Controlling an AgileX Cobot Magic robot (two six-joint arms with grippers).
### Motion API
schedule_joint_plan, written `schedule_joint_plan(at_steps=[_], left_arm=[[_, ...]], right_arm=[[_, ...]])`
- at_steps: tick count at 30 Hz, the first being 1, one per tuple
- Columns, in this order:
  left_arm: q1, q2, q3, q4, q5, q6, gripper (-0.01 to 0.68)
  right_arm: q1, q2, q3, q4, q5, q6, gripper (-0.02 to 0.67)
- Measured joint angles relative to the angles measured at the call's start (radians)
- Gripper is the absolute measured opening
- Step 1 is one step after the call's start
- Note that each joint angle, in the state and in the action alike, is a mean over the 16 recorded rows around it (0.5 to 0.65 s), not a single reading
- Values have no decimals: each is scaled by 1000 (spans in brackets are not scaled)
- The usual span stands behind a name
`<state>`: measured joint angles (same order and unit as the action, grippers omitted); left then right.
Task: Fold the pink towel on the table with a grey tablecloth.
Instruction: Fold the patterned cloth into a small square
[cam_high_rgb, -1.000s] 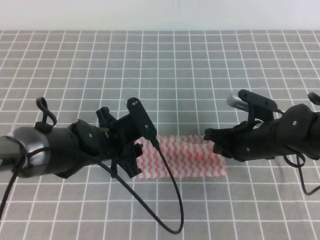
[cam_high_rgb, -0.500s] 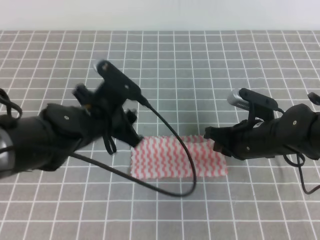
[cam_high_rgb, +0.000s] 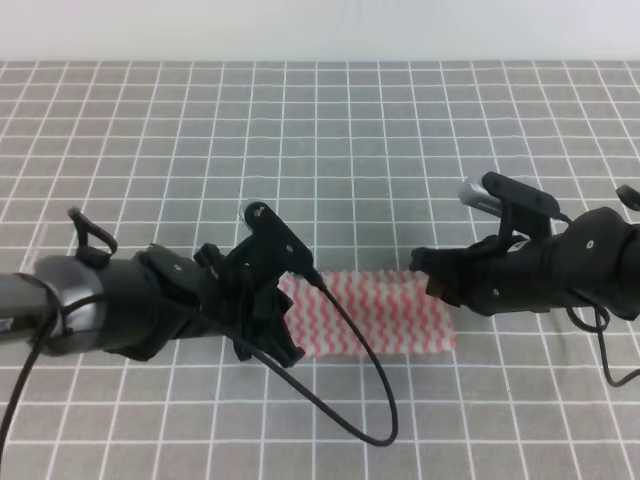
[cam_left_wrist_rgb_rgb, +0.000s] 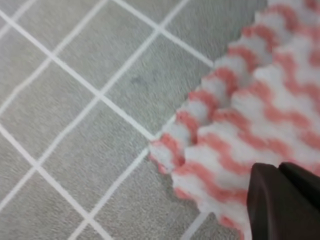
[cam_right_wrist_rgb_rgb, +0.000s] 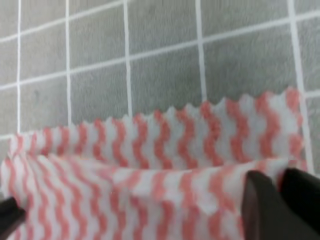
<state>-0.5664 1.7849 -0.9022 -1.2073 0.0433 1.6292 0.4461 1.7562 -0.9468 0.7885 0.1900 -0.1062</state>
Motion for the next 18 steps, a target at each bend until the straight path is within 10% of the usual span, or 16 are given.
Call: schedule_joint_plan(at_steps=[11,18], left_arm=[[0,-5,-6,-16,-28,15,-2],[25,-105,-7,-99,45,-79,-2]], right_arm=[[0,0,-16,31,-37,-30,303],[0,-6,-75,-11,109,-75,191]])
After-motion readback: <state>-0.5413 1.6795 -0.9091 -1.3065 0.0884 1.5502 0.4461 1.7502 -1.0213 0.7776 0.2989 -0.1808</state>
